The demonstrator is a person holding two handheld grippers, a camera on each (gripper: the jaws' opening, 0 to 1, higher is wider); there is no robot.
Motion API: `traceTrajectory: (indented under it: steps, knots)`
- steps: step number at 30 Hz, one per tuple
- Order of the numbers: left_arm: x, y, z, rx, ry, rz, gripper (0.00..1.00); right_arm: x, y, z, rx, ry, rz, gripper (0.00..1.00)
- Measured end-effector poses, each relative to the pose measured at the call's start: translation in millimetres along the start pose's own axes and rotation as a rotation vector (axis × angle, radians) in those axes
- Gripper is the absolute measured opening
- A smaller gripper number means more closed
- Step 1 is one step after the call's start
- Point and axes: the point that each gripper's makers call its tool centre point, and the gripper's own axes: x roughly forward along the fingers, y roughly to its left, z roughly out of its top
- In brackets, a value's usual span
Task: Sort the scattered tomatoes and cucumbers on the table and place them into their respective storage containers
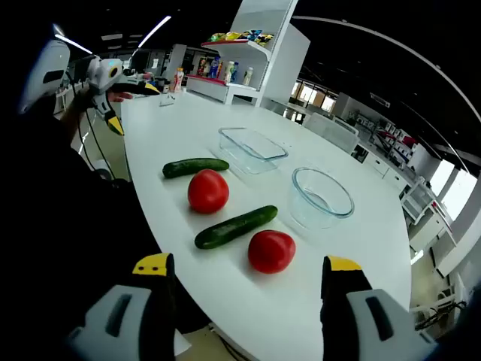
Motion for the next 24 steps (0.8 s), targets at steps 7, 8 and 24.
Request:
traceTrajectory:
  steps: [7,8,24]
  knots:
    - [-1,-5.6,3.1,-0.003,-0.01,-0.019,0.95,-1,-3,0.2,-0.007,-0.008,-0.018,0.77]
    - [-1,-5.9,3.3,-0.003,-0.011,-0.019,0.95,-1,-5,1.0,-0.009,-0.014,-0.027,0.77]
    - [-1,-3.4,5.8,-0.022,-0.014,-0.01,0.95,-1,-11,0.6,0.025,-0.031,-0.05,0.74]
